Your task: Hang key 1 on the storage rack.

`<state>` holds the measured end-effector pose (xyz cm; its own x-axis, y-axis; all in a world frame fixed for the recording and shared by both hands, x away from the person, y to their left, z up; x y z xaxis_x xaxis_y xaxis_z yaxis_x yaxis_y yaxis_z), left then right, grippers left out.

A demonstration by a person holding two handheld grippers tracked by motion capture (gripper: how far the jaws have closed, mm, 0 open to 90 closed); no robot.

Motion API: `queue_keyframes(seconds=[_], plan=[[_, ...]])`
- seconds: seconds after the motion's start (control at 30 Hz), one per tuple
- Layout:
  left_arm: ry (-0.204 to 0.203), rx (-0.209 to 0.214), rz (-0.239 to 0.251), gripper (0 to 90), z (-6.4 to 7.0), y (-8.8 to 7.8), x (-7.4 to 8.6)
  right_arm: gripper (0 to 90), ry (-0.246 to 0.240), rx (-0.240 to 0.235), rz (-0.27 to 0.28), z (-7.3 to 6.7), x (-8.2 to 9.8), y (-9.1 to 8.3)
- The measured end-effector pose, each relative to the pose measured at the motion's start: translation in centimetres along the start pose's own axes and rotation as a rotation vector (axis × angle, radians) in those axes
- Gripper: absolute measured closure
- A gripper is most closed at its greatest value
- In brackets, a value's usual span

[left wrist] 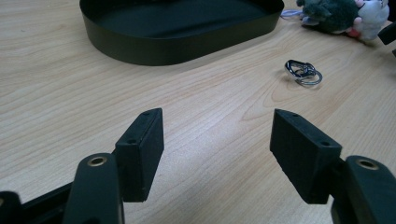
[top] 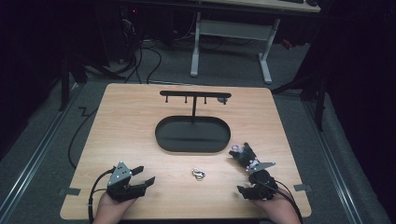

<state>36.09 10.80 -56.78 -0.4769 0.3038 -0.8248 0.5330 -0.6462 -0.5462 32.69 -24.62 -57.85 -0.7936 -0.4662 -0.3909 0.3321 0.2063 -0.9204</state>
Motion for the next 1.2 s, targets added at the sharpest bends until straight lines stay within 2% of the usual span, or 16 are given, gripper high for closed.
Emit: queue_keyframes(seconds=[0.03,0.13,0.17,0.2,0.23,0.4,0.47,0.53,0.73,0.77,1.07,1.13,1.2], plan=[[0.003,-0.001,0.001,35.7,0.0,0.0,0.0,41.0,-0.022,0.01,-0.027,0.0,-0.1,0.0],[0.003,0.0,0.003,35.7,0.0,-0.1,0.0,41.0,-0.045,0.017,-0.054,-0.1,-0.2,0.0],[0.002,0.001,0.002,35.6,0.1,-0.1,0.1,40.9,-0.08,0.021,-0.08,-0.2,-0.5,-0.1],[0.002,0.001,0.002,35.6,0.1,-0.1,0.1,40.9,-0.08,0.021,-0.08,-0.2,-0.5,-0.1],[0.002,0.002,-0.002,35.6,0.1,0.0,0.2,40.5,-0.114,0.024,-0.099,-0.2,-0.6,-0.2],[0.008,-0.001,0.006,35.7,0.1,-0.1,0.1,39.7,-0.098,-0.01,-0.132,-0.6,-1.0,-0.6],[0.008,-0.001,0.007,35.7,0.1,-0.2,0.2,37.7,-0.09,-0.05,-0.152,-0.8,-1.3,-1.0],[0.004,0.0,0.005,35.6,0.0,-0.2,0.3,37.2,-0.094,-0.058,-0.171,-0.9,-1.4,-1.2],[0.011,-0.001,0.003,35.8,0.1,-0.2,0.3,35.9,-0.094,-0.042,-0.184,-0.4,-2.2,-2.2],[0.012,0.001,0.002,35.7,0.1,-0.2,0.3,34.7,-0.071,-0.044,-0.19,-0.1,-2.6,-2.7],[0.014,0.004,-0.008,35.6,0.2,-0.1,0.5,30.6,-0.026,-0.014,-0.165,2.1,-3.6,-4.3],[0.014,0.004,-0.01,35.6,0.1,-0.1,0.5,29.0,-0.014,0.006,-0.165,3.1,-3.7,-4.8],[0.013,0.005,-0.008,35.6,0.1,-0.1,0.5,29.0,0.0,0.0,-0.163,3.6,-3.7,-5.1]])
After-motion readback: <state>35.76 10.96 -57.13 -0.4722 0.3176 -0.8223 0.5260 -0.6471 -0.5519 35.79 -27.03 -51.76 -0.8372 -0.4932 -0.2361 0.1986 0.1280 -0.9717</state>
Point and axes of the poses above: each handheld gripper's, and its own axes: y roughly forward along the jaws, x roughly out of its underside, z roughly to its right, the point moved 10 cm from there along y, roughly forward along the jaws, and after that the axes turned 4 degrees about -z, right-handed, at the moved point
